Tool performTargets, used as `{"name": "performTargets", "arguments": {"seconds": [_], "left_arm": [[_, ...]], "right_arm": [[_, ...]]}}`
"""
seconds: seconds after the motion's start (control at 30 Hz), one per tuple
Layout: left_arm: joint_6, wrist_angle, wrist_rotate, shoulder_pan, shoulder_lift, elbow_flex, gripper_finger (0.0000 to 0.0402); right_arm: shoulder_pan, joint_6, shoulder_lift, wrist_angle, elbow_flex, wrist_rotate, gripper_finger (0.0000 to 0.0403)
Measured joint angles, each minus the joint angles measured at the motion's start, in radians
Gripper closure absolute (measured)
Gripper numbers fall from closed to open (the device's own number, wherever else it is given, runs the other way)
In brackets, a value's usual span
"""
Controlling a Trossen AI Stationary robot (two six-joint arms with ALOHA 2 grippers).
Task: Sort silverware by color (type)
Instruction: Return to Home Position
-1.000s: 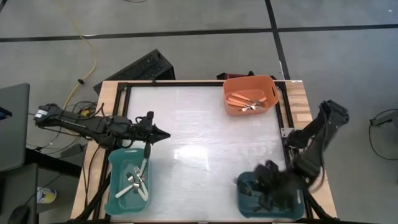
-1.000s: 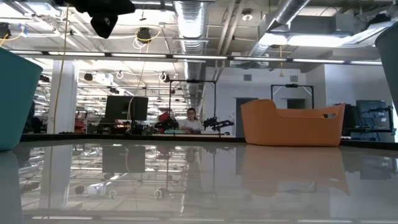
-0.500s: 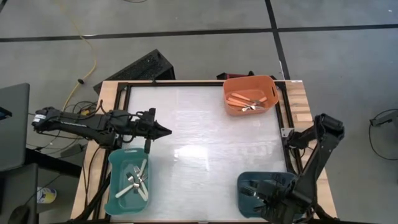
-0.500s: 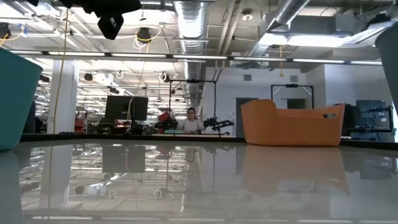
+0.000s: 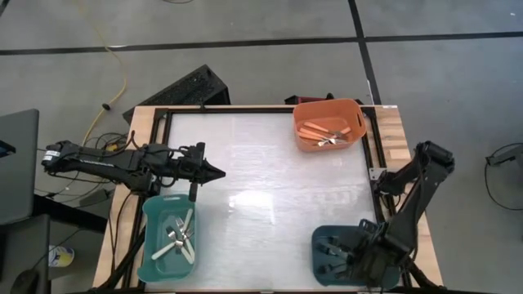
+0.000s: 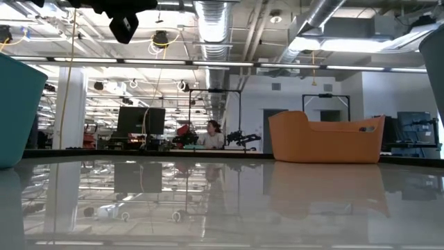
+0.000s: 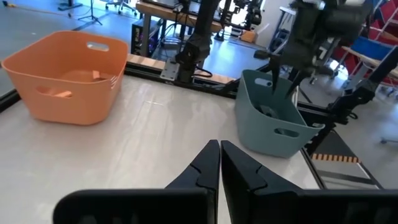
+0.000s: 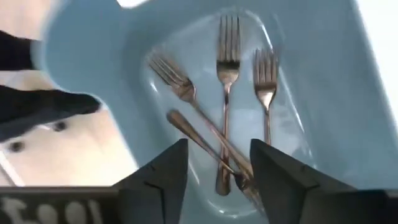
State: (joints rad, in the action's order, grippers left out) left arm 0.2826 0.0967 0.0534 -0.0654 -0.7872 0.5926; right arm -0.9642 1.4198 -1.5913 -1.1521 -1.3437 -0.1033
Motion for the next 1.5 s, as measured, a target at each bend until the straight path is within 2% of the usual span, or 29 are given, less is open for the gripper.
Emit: {"name": "performTargets", "arguments": {"seconds": [0.13, 0.37, 0.47, 0.63, 0.8, 0.87, 1.03, 1.23, 1.33, 1.4, 1.5], "left_arm": [[-0.024, 0.000, 0.001, 0.000, 0.000, 0.000, 0.0402], [-0.039, 0.000, 0.003, 0.002, 0.001, 0.000, 0.0402], [-0.043, 0.000, 0.003, 0.013, -0.003, 0.000, 0.0402], [-0.062, 0.011, -0.043, 0.058, -0.040, 0.000, 0.0402], [-0.101, 0.092, -0.114, 0.140, -0.048, 0.000, 0.0402], [-0.106, 0.098, -0.135, 0.191, -0.030, 0.000, 0.0402], [-0.071, 0.075, -0.222, 0.323, 0.076, 0.000, 0.0402], [-0.056, -0.030, -0.255, 0.403, 0.248, 0.000, 0.0402], [-0.053, -0.095, -0.254, 0.413, 0.315, 0.000, 0.0402], [-0.042, -0.128, -0.255, 0.414, 0.352, -0.003, 0.0402], [-0.012, -0.142, -0.253, 0.414, 0.407, -0.033, 0.0402]], "right_arm": [[0.039, -0.015, 0.097, 0.000, 0.000, -0.028, 0.0192], [0.117, -0.092, 0.262, 0.032, 0.000, -0.303, 0.0191], [0.189, -0.229, 0.316, 0.119, 0.028, -0.343, 0.0195], [0.381, -0.537, 0.400, 0.414, 0.190, -0.283, 0.0196], [0.631, -0.836, 0.482, 0.736, 0.321, -0.126, 0.0201], [0.730, -0.930, 0.502, 0.797, 0.337, -0.063, 0.0210], [0.931, -1.087, 0.579, 0.801, 0.339, 0.031, 0.0254], [1.036, -1.225, 0.729, 0.734, 0.347, 0.034, 0.0340], [1.059, -1.254, 0.826, 0.745, 0.420, 0.034, 0.0382], [1.074, -1.254, 0.896, 0.787, 0.504, 0.035, 0.0388], [1.089, -1.225, 1.000, 0.898, 0.661, 0.063, 0.0376]]}}
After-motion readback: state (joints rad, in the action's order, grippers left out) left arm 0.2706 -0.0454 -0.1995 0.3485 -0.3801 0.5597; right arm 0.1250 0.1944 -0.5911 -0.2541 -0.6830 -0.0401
